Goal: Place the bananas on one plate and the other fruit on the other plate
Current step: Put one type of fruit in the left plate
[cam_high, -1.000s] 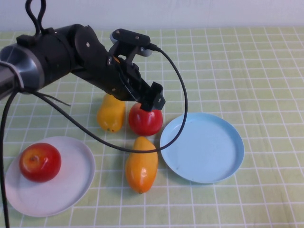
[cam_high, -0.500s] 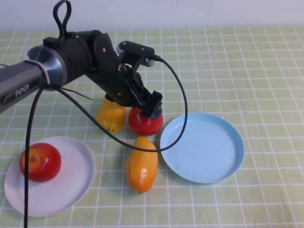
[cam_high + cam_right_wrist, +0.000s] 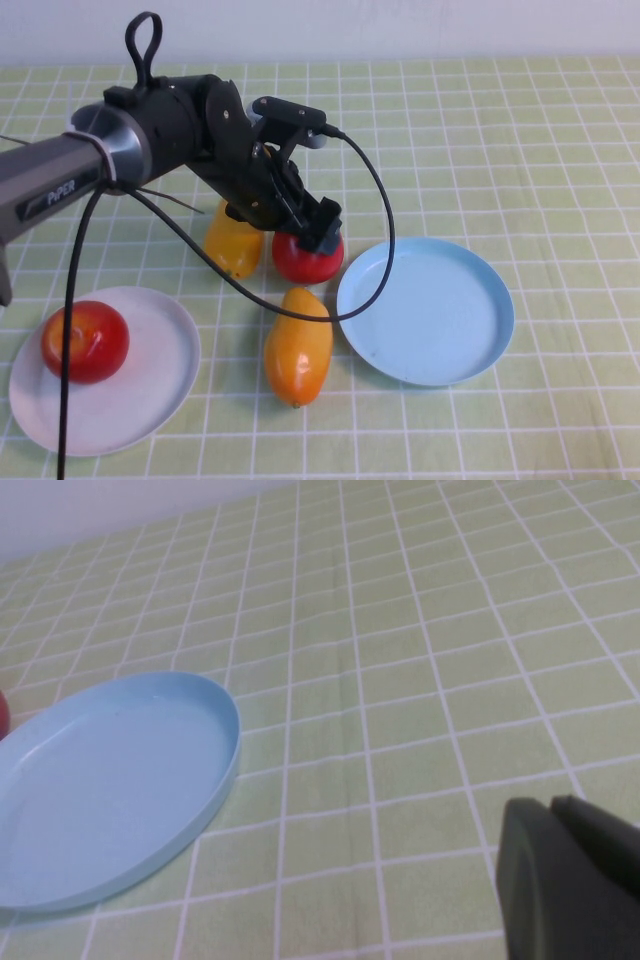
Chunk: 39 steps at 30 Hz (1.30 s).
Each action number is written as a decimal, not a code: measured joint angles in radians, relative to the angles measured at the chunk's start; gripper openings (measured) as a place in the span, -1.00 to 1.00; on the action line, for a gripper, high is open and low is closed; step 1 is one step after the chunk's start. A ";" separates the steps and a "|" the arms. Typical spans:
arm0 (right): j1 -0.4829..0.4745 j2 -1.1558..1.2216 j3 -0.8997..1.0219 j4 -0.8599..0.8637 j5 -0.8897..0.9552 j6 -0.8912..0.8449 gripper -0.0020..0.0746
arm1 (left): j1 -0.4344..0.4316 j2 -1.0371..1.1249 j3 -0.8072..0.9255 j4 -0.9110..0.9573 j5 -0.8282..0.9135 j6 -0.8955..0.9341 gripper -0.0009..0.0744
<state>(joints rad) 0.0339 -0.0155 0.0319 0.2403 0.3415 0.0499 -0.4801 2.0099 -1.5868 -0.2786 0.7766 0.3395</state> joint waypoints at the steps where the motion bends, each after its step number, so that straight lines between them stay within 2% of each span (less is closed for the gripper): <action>1: 0.000 0.000 0.000 0.000 0.000 0.000 -0.99 | 0.000 0.002 -0.002 0.000 0.000 0.000 0.59; 8: 0.000 0.000 0.000 0.000 0.000 0.000 -0.99 | 0.000 -0.017 -0.001 0.007 0.015 0.000 0.57; 12: 0.000 0.000 0.000 0.000 0.000 0.000 -0.99 | 0.000 -0.097 -0.001 0.023 0.029 0.000 0.57; 18: 0.000 0.000 0.000 0.000 0.000 0.000 -0.99 | 0.000 -0.258 -0.001 0.130 0.256 -0.049 0.57; 23: 0.000 0.000 0.000 0.000 0.000 0.000 -0.99 | 0.000 -0.344 0.043 0.301 0.431 -0.231 0.57; 29: 0.000 0.000 0.000 0.000 0.000 0.000 -0.99 | 0.000 -0.432 0.276 0.337 0.445 -0.283 0.57; 33: 0.000 0.000 0.000 0.000 0.000 0.000 -0.99 | 0.000 -0.470 0.420 0.337 0.366 -0.285 0.57; 39: 0.000 0.000 0.000 0.000 0.000 0.000 -0.99 | 0.000 -0.481 0.487 0.347 0.285 -0.289 0.57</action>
<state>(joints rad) 0.0339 -0.0155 0.0319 0.2403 0.3415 0.0499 -0.4801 1.5294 -1.0994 0.0682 1.0621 0.0510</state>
